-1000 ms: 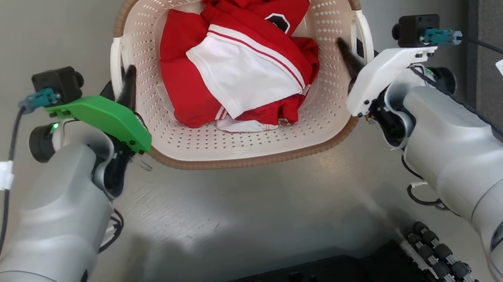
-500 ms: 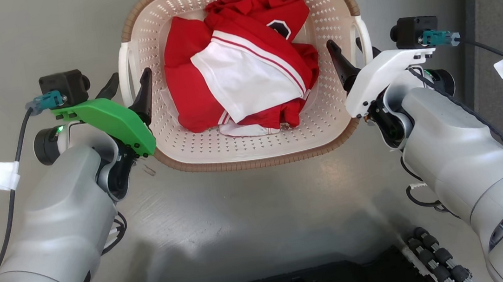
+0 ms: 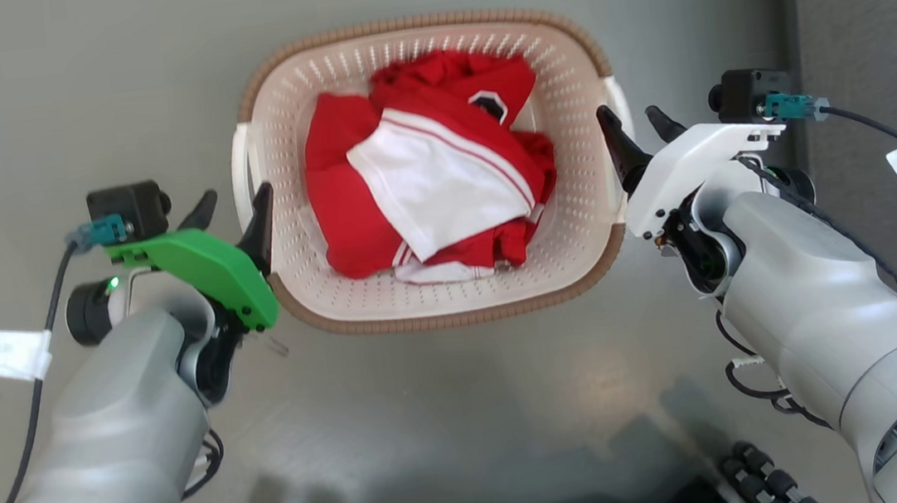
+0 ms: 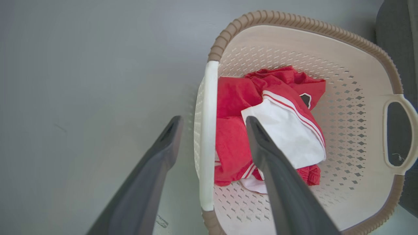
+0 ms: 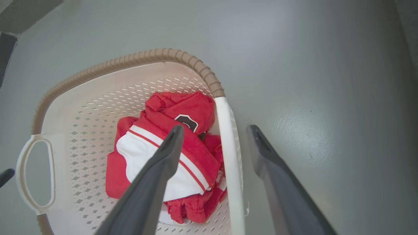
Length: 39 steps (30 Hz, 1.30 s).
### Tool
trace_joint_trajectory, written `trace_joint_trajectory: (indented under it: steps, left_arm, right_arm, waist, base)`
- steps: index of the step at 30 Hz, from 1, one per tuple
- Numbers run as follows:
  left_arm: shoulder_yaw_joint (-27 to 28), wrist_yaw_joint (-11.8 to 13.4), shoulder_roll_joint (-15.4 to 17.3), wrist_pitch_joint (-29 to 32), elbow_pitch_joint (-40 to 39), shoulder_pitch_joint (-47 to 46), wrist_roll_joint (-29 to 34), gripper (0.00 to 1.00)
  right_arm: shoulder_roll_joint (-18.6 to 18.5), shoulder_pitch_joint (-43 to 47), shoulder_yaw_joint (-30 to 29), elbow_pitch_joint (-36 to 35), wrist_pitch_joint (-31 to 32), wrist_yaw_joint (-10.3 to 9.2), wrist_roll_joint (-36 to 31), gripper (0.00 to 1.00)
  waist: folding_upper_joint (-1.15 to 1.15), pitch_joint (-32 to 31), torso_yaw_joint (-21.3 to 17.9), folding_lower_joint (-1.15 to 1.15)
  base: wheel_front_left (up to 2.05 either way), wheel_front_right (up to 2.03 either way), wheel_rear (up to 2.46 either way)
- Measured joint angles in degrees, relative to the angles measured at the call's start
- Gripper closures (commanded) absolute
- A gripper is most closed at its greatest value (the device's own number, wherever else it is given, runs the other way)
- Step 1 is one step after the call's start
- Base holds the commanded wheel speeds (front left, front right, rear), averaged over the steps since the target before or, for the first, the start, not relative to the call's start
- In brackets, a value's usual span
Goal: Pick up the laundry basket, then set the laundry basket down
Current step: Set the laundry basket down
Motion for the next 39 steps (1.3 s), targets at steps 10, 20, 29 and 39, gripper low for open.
trace_joint_trajectory:
  steps: [10,20,29,39]
  left_arm:
    - [1.6,0.0,2.0,0.0,-2.3,2.1,0.2,0.0]
    - [6.7,0.0,4.1,0.0,-6.1,6.2,3.8,0.0]
    - [13.6,0.0,5.2,0.0,-10.7,13.0,7.3,0.0]
    - [21.6,0.0,4.7,0.0,-19.9,18.7,14.2,0.0]
  right_arm:
    - [0.0,2.1,-1.0,-2.0,0.0,0.01,-2.7,0.0]
    - [-0.5,5.0,-3.9,-5.6,0.0,0.01,-6.6,0.0]
    - [-1.0,10.0,-6.9,-10.9,-0.2,0.02,-10.1,0.0]
    - [-3.0,17.8,-11.8,-16.4,-0.2,-0.59,-14.3,0.0]
  waist:
    - [0.0,-7.6,-1.0,0.0]
    - [0.0,-15.0,-1.3,0.0]
    - [0.0,-22.4,-1.0,-0.01]
    - [0.0,-30.6,-0.5,-0.01]
  base:
    - [0.0,0.0,0.0]
    - [0.0,0.0,0.0]
    - [0.0,0.0,0.0]
    - [0.0,0.0,0.0]
